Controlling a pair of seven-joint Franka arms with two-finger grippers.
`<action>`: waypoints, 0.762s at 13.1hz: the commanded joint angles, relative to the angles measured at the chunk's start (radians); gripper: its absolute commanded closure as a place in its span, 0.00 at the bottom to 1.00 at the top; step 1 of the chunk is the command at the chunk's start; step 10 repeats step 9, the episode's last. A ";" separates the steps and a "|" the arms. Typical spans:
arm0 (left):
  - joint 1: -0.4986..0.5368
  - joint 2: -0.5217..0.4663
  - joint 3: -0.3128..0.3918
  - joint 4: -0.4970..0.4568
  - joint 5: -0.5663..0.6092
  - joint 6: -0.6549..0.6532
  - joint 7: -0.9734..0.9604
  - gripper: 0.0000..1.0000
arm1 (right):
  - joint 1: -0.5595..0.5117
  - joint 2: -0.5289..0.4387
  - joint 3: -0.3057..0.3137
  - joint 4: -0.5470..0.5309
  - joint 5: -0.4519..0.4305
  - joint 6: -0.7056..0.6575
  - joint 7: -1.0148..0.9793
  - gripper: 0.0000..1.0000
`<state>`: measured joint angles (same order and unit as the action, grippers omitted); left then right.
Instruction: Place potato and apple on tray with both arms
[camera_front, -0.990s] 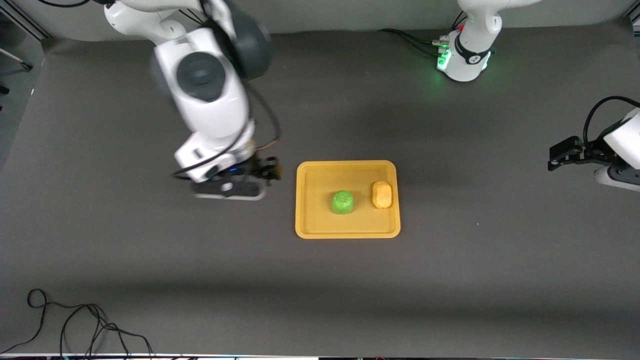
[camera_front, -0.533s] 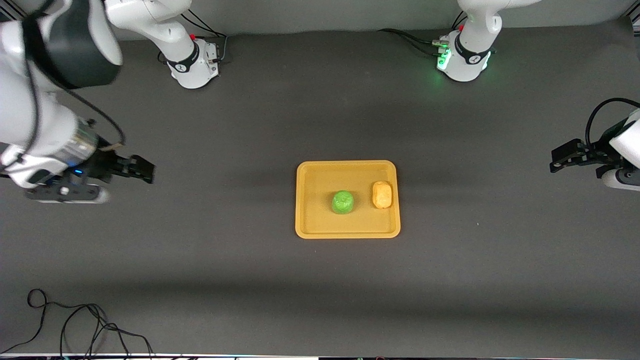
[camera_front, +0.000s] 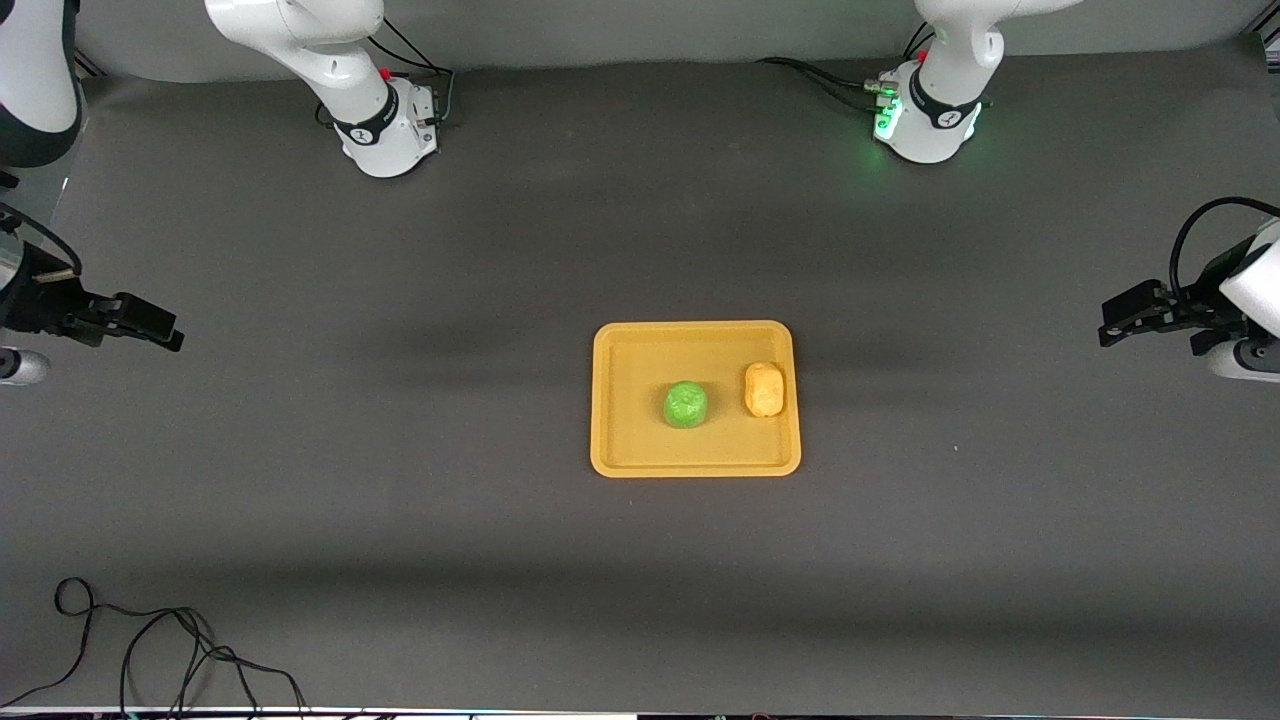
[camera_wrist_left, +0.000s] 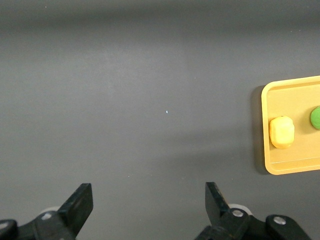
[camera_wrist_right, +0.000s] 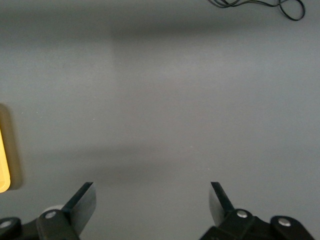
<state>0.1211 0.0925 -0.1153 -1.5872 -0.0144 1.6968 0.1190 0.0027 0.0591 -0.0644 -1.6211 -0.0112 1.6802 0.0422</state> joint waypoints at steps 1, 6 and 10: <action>0.000 -0.005 -0.004 0.000 0.004 0.000 -0.016 0.00 | -0.001 -0.004 0.018 0.032 0.007 -0.007 -0.011 0.00; -0.001 -0.004 -0.004 0.001 0.004 0.001 -0.016 0.00 | 0.003 -0.005 0.021 0.041 0.014 -0.068 0.002 0.00; 0.000 -0.002 -0.004 0.000 0.004 0.001 -0.016 0.00 | 0.002 -0.004 0.021 0.043 0.014 -0.071 0.002 0.00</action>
